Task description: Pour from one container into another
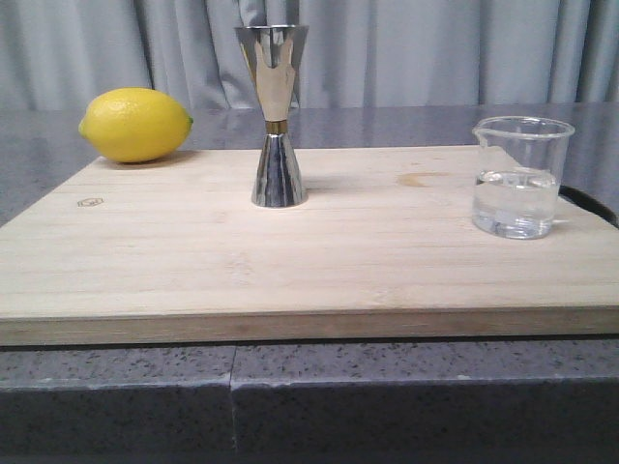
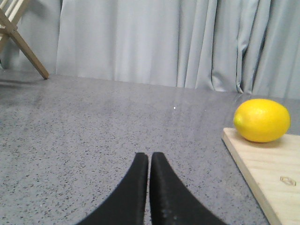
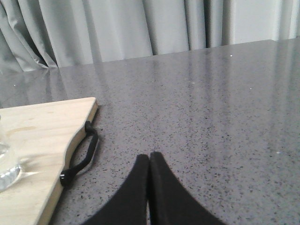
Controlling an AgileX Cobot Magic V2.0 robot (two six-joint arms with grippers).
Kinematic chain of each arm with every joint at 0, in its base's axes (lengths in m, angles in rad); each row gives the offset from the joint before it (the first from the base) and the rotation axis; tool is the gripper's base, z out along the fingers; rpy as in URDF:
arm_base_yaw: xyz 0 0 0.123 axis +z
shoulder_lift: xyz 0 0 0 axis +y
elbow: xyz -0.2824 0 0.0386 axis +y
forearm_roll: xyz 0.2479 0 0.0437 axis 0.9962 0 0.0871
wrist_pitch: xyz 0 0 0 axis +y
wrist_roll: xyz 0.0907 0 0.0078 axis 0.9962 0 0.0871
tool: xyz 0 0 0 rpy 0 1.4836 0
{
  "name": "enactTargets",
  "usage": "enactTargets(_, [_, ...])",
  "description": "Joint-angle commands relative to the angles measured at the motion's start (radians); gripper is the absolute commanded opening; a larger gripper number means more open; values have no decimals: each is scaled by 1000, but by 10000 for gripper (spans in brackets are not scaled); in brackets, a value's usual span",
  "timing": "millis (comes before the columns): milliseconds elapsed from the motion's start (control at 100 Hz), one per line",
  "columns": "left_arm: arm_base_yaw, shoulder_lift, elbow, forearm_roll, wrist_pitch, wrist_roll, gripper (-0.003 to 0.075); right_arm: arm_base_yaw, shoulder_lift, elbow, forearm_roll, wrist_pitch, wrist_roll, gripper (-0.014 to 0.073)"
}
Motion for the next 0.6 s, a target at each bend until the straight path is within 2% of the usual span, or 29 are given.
enactTargets(0, [-7,-25,-16,-69,-86,-7,-20,2,-22,4,30,-84,-2,-71])
enactTargets(90, [-7,-25,-57,-103,-42,-7,-20,2,-22,-30,75,-67,-2,-71])
enactTargets(240, [-7,13,-198,-112,150,-7,-20,2,-20,-120,94,27,-2,-71])
enactTargets(590, [-7,299,-525,-161,446,9,-19,2,130,-382,90,292,-2,-71])
